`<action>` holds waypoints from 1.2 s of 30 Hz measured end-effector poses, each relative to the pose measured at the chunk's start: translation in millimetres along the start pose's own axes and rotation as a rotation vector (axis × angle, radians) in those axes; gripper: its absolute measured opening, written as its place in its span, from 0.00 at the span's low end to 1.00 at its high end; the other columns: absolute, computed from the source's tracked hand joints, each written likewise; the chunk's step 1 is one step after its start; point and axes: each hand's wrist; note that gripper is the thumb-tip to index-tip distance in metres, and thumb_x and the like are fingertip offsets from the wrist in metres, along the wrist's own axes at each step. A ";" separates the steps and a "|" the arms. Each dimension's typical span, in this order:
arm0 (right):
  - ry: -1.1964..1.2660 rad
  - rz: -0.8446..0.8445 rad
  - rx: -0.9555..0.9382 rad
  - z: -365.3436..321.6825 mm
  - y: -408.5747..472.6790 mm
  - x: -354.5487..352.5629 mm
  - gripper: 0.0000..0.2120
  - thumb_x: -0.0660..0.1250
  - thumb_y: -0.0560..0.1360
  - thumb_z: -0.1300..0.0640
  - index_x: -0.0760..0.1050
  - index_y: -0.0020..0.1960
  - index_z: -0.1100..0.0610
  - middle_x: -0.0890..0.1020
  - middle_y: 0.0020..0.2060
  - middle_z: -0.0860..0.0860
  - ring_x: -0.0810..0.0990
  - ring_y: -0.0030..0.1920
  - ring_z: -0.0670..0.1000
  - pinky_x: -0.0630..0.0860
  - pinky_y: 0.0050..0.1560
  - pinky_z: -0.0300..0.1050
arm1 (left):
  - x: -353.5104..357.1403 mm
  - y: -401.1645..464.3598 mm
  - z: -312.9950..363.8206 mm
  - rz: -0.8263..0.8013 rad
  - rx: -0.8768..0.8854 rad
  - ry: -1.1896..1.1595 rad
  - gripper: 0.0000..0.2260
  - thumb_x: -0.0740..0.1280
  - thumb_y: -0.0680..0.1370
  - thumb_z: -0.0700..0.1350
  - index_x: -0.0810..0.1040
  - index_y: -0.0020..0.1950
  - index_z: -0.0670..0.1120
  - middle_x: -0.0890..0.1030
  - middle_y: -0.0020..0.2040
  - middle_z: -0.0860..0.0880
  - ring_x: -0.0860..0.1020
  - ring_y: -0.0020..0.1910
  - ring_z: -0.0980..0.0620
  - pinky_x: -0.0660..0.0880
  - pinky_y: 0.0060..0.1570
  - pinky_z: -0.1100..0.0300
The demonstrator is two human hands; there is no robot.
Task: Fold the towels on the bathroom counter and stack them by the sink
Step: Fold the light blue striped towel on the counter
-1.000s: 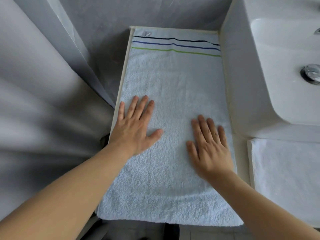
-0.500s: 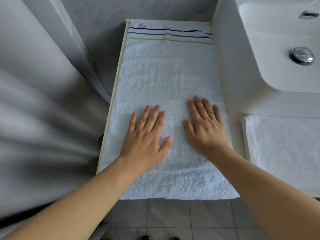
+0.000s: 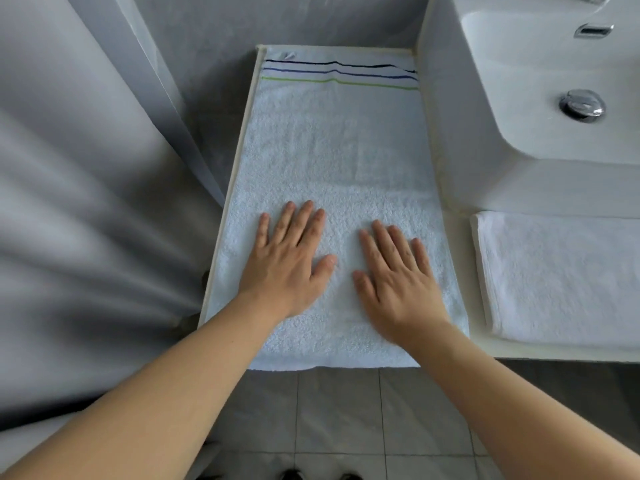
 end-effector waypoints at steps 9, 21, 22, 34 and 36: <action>0.011 -0.007 0.162 37.3 -31.0 -3.1 0.32 0.35 0.77 0.38 0.38 0.79 0.47 0.39 0.78 0.44 0.35 0.77 0.45 0.32 0.75 0.45 | 2.4 -35.1 -51.9 0.037 -0.267 -0.081 0.30 0.39 0.82 0.61 0.39 0.81 0.49 0.39 0.81 0.51 0.37 0.79 0.50 0.36 0.76 0.48; 0.510 0.530 0.851 -33.9 -134.4 39.3 0.25 0.68 0.71 0.58 0.68 0.67 0.59 0.66 0.66 0.59 0.66 0.65 0.61 0.60 0.68 0.56 | 29.4 -134.4 -11.7 0.250 -1.189 -1.641 0.23 0.49 0.79 0.66 0.77 0.56 0.56 0.82 0.55 0.49 0.80 0.53 0.47 0.75 0.56 0.47; 0.579 0.539 0.999 -37.7 -131.3 41.9 0.25 0.67 0.70 0.58 0.67 0.65 0.59 0.66 0.64 0.59 0.69 0.61 0.63 0.64 0.65 0.58 | 31.9 -138.6 -6.2 0.264 -1.195 -1.712 0.23 0.49 0.78 0.68 0.77 0.57 0.58 0.83 0.55 0.50 0.81 0.53 0.48 0.76 0.56 0.47; 2.052 0.150 1.369 -43.7 -86.9 31.6 0.24 0.61 0.66 0.62 0.74 0.62 0.52 0.76 0.63 0.48 0.71 0.64 0.50 0.64 0.68 0.48 | 29.1 -151.8 24.1 0.168 -1.236 -1.777 0.08 0.63 0.77 0.49 0.77 0.55 0.52 0.82 0.51 0.49 0.81 0.50 0.50 0.76 0.43 0.55; 2.027 0.190 1.320 -46.8 -90.3 30.7 0.29 0.62 0.66 0.61 0.72 0.67 0.49 0.77 0.63 0.47 0.72 0.66 0.50 0.64 0.65 0.46 | 27.4 -153.5 24.4 0.234 -1.245 -1.731 0.05 0.66 0.76 0.47 0.78 0.51 0.51 0.83 0.51 0.50 0.82 0.50 0.50 0.78 0.43 0.57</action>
Point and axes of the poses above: each hand's wrist, its own y-axis towards the middle knuckle, its own x-axis out of the palm, z = x × y
